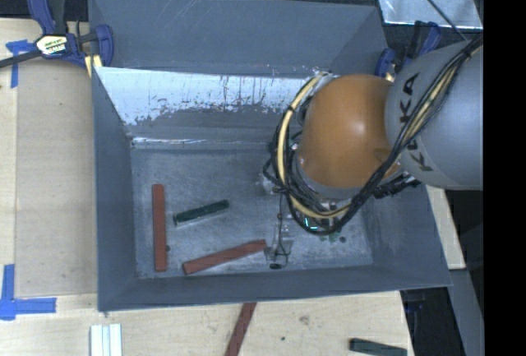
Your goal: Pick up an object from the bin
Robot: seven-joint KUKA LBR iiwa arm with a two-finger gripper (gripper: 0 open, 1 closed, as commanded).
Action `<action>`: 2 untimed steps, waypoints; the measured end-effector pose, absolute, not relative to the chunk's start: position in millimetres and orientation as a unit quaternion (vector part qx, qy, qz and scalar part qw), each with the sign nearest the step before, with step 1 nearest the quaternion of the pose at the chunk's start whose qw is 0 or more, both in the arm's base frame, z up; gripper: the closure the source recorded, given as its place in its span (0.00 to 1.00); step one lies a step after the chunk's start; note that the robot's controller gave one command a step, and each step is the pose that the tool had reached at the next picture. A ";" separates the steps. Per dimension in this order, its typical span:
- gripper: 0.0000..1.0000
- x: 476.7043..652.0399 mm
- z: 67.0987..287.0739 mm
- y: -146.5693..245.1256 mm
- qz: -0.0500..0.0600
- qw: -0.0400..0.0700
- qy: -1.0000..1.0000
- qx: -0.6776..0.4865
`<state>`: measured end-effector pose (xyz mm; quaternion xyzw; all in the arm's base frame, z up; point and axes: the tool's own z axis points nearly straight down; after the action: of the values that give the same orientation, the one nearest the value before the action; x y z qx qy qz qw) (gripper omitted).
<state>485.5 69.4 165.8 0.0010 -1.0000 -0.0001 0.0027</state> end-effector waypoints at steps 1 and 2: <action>0.00 487.5 169.3 69.1 0.000 -0.001 -1.000 0.000; 0.00 506.2 128.5 74.1 0.000 -0.004 -0.999 0.032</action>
Offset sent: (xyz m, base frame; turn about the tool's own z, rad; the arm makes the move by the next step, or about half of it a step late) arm 0.0377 0.0106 -0.0919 -0.1363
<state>506.2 74.1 128.5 0.0321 -0.9995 -0.0002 -0.0043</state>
